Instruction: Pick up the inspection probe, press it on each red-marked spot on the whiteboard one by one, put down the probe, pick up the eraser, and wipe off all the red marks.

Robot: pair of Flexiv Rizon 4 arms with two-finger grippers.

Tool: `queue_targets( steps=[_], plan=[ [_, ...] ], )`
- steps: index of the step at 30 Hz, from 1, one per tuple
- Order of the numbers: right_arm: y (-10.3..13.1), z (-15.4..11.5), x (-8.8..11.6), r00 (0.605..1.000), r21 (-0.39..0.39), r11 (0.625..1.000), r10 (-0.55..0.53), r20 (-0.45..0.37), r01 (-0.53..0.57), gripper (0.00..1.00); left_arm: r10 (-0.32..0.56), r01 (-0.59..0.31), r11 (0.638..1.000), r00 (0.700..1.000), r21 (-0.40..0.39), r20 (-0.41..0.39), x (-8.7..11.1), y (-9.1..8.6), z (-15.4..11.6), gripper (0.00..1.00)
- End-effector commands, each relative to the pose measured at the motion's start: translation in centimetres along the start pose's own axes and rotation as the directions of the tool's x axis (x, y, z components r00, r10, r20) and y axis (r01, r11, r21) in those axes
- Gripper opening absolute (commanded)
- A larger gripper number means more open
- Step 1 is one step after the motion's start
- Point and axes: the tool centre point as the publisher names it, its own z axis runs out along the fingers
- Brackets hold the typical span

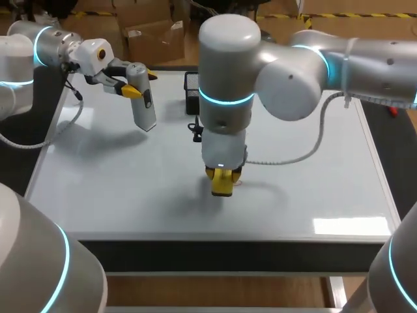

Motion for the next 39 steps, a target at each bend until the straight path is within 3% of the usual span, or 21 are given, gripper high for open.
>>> queue_targets(
  steps=[1,20,39],
  plan=[
    [-0.2,0.7,-0.6,1.000,0.007,1.000,-0.007,-0.004,0.007,0.00,-0.001,0.001,1.000,1.000,-0.001,-0.004,-0.1,-0.1,-0.1,0.00],
    [-0.3,3.0,0.3,0.999,-0.017,0.999,-0.036,0.015,0.037,0.00,-0.001,0.001,1.000,1.000,-0.001,-0.004,-0.1,-0.1,-0.1,0.00],
    [-1.1,4.8,4.1,0.999,-0.073,0.996,0.044,0.012,-0.043,0.00,-0.001,0.001,1.000,1.000,-0.001,-0.004,-0.1,-0.1,-0.1,0.00]
  ],
)
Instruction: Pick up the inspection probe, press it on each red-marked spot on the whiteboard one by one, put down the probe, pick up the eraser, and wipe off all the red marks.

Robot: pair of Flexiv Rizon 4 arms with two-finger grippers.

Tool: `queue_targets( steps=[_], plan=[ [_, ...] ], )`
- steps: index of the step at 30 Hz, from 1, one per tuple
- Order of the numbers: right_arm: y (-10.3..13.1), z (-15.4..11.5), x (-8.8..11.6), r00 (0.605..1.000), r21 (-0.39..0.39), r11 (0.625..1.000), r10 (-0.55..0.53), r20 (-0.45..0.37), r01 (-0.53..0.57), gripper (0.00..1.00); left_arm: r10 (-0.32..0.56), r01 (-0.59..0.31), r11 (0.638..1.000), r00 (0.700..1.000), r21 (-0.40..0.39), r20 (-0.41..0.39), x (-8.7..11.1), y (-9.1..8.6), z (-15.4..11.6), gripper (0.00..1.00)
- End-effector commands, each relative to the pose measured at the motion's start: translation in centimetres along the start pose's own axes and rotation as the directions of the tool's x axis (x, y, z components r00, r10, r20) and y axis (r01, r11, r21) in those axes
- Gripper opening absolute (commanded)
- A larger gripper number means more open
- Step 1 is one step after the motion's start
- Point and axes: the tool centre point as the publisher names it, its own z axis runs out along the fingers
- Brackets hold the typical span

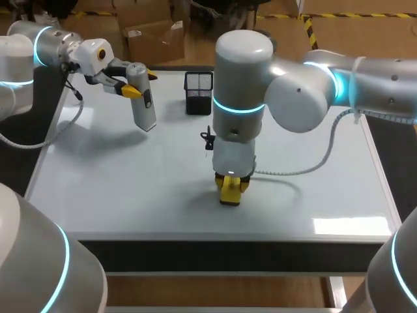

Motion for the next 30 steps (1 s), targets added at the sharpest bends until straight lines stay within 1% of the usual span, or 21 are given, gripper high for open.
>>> queue_targets(
  steps=[1,4,10,15,23,27,30],
  plan=[
    [-0.6,0.8,1.6,1.000,-0.007,1.000,0.011,0.008,-0.011,0.00,-0.001,0.001,1.000,1.000,-0.001,-0.004,-0.1,-0.1,-0.1,0.00],
    [-0.7,0.9,2.5,0.999,-0.015,0.999,0.034,0.019,-0.034,0.00,-0.001,0.001,1.000,1.000,-0.001,-0.004,-0.1,-0.1,-0.1,0.00],
    [-0.7,0.9,4.4,0.997,-0.020,0.997,0.071,0.011,-0.071,0.00,-0.001,0.001,1.000,1.000,-0.001,-0.004,-0.1,-0.1,-0.1,0.00],
    [-0.6,0.6,5.4,0.995,-0.014,0.995,0.095,0.010,-0.095,0.00,-0.001,0.001,1.000,1.000,-0.001,-0.004,-0.1,-0.1,-0.1,0.00],
    [-0.5,-0.6,6.0,0.995,0.010,0.995,0.101,0.006,-0.101,0.00,-0.001,0.001,1.000,1.000,-0.001,-0.004,-0.1,-0.1,-0.1,0.00],
    [-0.5,-2.0,5.9,0.997,0.025,0.997,0.079,-0.007,-0.079,0.00,-0.001,0.001,1.000,1.000,-0.001,-0.004,-0.1,-0.1,-0.1,0.00],
    [-0.7,-3.6,5.6,0.999,0.033,0.999,0.041,-0.026,-0.041,0.00,-0.001,0.001,1.000,1.000,-0.001,-0.004,-0.1,-0.1,-0.1,0.00]
  ],
)
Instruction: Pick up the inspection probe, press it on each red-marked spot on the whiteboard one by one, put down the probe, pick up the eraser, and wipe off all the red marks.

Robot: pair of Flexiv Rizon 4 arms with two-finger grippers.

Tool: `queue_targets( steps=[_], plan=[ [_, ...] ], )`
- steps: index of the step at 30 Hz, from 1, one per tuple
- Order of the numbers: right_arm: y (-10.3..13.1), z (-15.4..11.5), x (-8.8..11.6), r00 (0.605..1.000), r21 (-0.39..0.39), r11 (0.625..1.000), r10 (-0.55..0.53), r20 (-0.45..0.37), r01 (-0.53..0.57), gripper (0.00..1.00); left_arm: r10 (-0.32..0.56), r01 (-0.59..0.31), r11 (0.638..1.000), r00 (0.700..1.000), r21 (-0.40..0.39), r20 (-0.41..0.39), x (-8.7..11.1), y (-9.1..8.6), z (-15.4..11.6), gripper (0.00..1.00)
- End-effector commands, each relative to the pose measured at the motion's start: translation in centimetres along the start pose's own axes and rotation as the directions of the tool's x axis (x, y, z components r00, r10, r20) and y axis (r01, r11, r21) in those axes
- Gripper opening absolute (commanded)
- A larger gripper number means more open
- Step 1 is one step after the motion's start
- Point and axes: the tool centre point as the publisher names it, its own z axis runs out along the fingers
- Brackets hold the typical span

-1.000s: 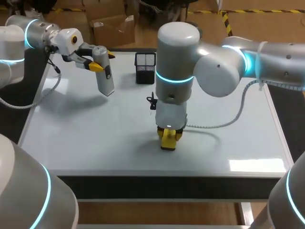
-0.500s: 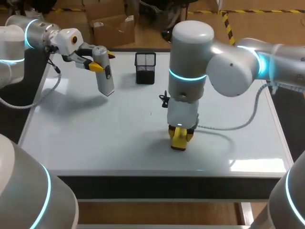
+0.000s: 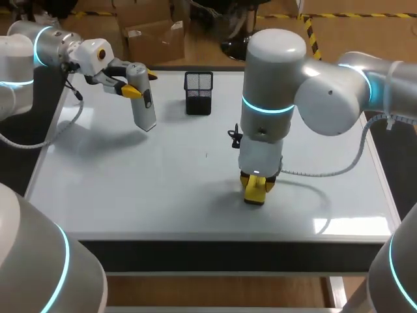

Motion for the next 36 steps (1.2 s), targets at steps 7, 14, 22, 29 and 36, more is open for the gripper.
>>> queue_targets(
  steps=[7,14,22,29,36],
  plan=[
    [-0.7,-4.9,-1.0,0.996,0.044,0.996,-0.074,-0.049,0.076,0.00,-0.001,0.001,1.000,1.000,-0.001,-0.004,-0.1,-0.1,-0.1,0.00],
    [-0.9,-5.4,-1.1,0.996,0.055,0.995,-0.076,-0.048,0.079,0.00,-0.001,0.001,1.000,1.000,-0.001,-0.004,-0.1,-0.1,-0.1,0.00],
    [-0.9,-5.4,-1.1,0.996,0.055,0.995,-0.076,-0.048,0.079,0.00,-0.001,0.001,1.000,1.000,-0.001,-0.004,-0.1,-0.1,-0.1,0.00],
    [-1.9,-5.7,-1.3,0.994,0.061,0.994,-0.090,-0.055,0.093,0.00,-0.001,0.001,1.000,1.000,-0.001,-0.004,-0.1,-0.1,-0.1,0.00],
    [-6.1,-6.7,-1.7,0.987,0.078,0.986,-0.140,-0.076,0.145,0.00,-0.001,0.001,1.000,1.000,-0.001,-0.004,-0.1,-0.1,-0.1,0.00]
  ],
)
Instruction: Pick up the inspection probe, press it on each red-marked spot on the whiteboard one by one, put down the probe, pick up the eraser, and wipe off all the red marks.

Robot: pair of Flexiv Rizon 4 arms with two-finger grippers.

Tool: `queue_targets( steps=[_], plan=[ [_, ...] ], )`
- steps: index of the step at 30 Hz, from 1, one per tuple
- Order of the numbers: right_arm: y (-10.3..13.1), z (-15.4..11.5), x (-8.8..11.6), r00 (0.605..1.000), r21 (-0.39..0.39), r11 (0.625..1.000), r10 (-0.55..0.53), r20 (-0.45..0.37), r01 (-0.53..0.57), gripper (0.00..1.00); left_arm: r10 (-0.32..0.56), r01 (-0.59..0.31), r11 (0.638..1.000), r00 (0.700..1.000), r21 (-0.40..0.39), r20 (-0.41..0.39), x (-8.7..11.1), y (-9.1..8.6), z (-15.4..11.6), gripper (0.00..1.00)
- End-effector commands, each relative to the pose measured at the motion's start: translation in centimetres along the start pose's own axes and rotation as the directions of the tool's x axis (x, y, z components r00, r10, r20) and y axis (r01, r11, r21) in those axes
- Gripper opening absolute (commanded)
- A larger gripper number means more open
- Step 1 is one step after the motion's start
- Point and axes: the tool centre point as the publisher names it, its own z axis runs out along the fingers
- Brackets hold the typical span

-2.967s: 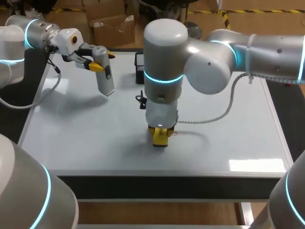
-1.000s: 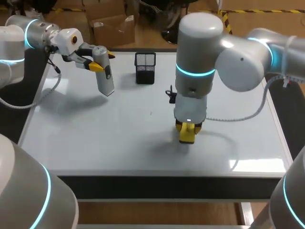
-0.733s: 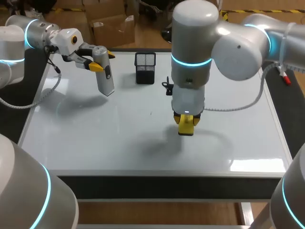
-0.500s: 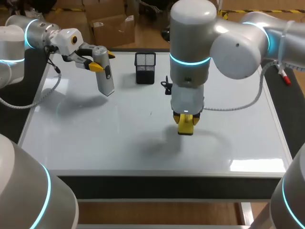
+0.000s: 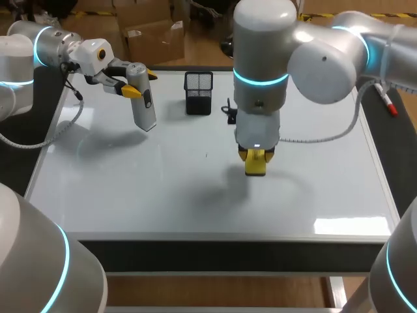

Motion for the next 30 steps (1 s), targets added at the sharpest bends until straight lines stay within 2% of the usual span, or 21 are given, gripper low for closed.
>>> queue_targets(
  steps=[1,2,14,23,30],
  plan=[
    [-2.9,-0.1,0.0,1.000,-0.018,1.000,-0.011,-0.019,0.010,0.00,-0.001,0.001,1.000,1.000,-0.001,-0.004,-0.1,-0.1,-0.1,0.00],
    [-3.5,-0.1,0.1,1.000,-0.015,1.000,-0.008,0.012,0.008,0.00,-0.001,0.001,1.000,1.000,-0.001,-0.004,-0.1,-0.1,-0.1,0.00],
    [-11.0,0.5,-0.2,0.998,-0.028,0.998,-0.049,0.038,0.050,0.00,-0.001,0.001,1.000,1.000,-0.001,-0.004,-0.1,-0.1,-0.1,0.00],
    [-15.4,1.2,-1.0,0.997,-0.049,0.996,-0.072,0.030,0.073,0.00,-0.001,0.001,1.000,1.000,-0.001,-0.004,-0.1,-0.1,-0.1,0.00],
    [-17.9,1.9,-2.2,0.995,-0.053,0.994,-0.089,0.037,0.091,0.00,-0.001,0.001,1.000,1.000,-0.001,-0.004,-0.1,-0.1,-0.1,0.00]
  ],
)
